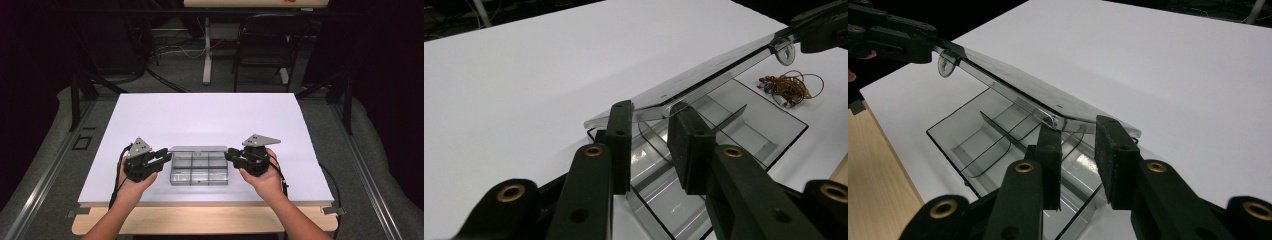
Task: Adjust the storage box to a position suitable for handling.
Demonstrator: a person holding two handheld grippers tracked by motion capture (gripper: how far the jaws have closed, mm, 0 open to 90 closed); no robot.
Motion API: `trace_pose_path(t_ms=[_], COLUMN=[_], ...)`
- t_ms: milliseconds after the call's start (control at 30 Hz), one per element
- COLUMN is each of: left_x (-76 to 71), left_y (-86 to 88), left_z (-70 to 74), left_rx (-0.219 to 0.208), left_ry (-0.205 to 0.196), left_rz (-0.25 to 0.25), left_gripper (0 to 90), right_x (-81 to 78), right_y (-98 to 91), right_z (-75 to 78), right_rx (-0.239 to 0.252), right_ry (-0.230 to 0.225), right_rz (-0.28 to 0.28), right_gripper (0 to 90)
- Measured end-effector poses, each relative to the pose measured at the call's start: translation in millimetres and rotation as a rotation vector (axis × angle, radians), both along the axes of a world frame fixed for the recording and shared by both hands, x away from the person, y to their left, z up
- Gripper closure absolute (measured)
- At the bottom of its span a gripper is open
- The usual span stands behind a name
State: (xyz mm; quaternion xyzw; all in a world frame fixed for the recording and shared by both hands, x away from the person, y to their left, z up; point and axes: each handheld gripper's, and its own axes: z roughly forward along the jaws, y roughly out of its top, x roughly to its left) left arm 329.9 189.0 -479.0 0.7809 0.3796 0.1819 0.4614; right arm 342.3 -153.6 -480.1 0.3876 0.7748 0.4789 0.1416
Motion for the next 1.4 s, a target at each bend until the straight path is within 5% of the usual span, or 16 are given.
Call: trace_pose_path(t_ms=[467, 833, 1400], left_x=[15.1, 27.1, 40.3], left_y=[-4.5, -2.2, -4.2], left_z=[6.9, 6.8, 8.7], left_rx=[0.003, -0.029, -0.059], left_ry=[-0.028, 0.006, 0.003], left_rz=[0.03, 0.038, 0.065], left_gripper=[73.3, 73.6, 74.2], right_x=[13.1, 28.5, 46.9], right_y=[1.2, 4.4, 5.2], right_z=[4.3, 1.6, -6.3], right_rx=[0.018, 0.013, 0.036], right_ry=[-0.008, 0.016, 0.048], right_rz=[-0.03, -0.048, -0.075], right_gripper=[74.0, 72.9, 73.8])
